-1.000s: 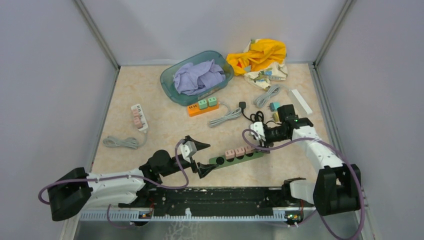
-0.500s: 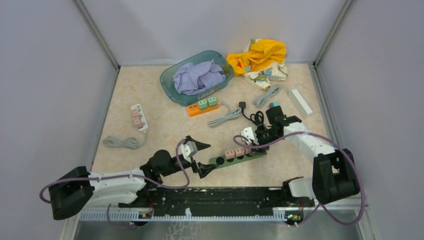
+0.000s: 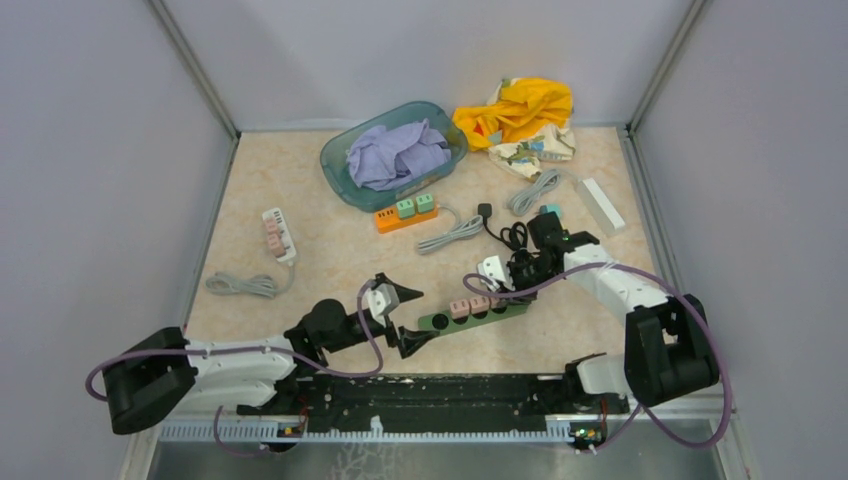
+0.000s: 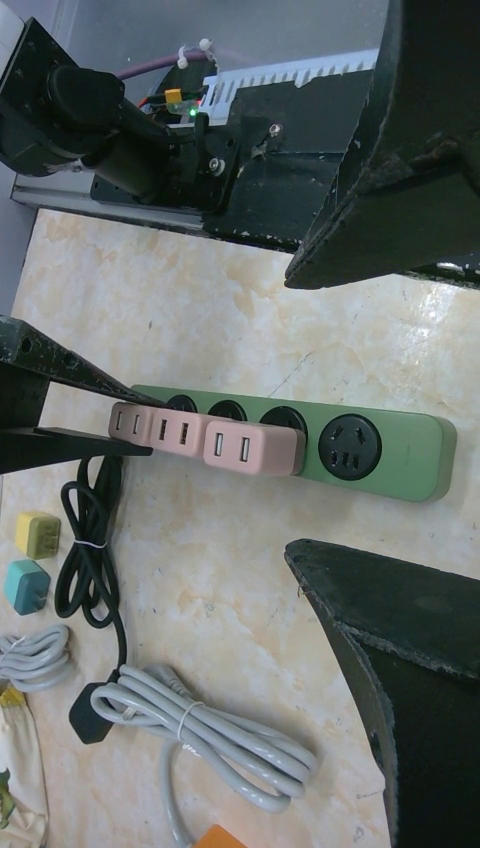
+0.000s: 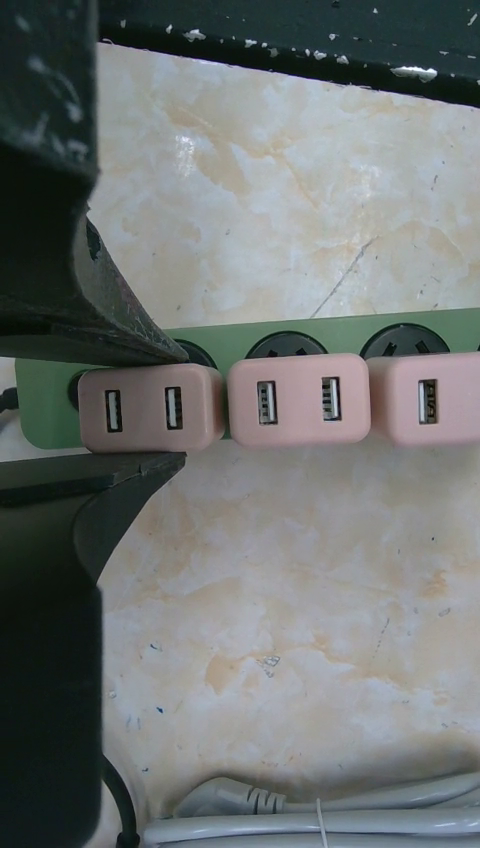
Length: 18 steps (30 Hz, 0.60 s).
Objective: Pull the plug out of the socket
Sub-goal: Remove the plug from the socket.
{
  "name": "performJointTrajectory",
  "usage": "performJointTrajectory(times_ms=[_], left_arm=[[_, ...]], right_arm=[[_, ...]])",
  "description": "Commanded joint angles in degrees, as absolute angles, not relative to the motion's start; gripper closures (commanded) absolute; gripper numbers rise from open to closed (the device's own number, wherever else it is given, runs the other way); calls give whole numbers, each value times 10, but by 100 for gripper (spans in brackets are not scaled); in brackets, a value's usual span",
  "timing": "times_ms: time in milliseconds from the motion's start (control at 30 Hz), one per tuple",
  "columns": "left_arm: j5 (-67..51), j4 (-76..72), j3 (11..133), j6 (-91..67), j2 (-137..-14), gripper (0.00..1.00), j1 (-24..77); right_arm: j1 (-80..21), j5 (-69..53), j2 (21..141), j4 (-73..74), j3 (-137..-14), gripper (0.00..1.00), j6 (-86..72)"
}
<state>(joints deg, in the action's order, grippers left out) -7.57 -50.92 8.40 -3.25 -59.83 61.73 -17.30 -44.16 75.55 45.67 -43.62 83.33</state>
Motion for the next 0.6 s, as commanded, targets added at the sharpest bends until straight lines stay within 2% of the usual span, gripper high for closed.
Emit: performJointTrajectory(times_ms=[0, 167, 333, 567], left_arm=[[-96, -552, 87, -23, -609, 0, 619], [-106, -616, 74, 2, -644, 0, 618], [-114, -664, 79, 48, -693, 0, 620], [-137, -667, 126, 89, -782, 0, 620]], right_arm=[[-185, -450, 762, 472, -456, 79, 828], [-202, -478, 754, 476, -462, 91, 822], [-225, -500, 752, 468, -465, 99, 800], [-259, -500, 751, 430, -465, 100, 750]])
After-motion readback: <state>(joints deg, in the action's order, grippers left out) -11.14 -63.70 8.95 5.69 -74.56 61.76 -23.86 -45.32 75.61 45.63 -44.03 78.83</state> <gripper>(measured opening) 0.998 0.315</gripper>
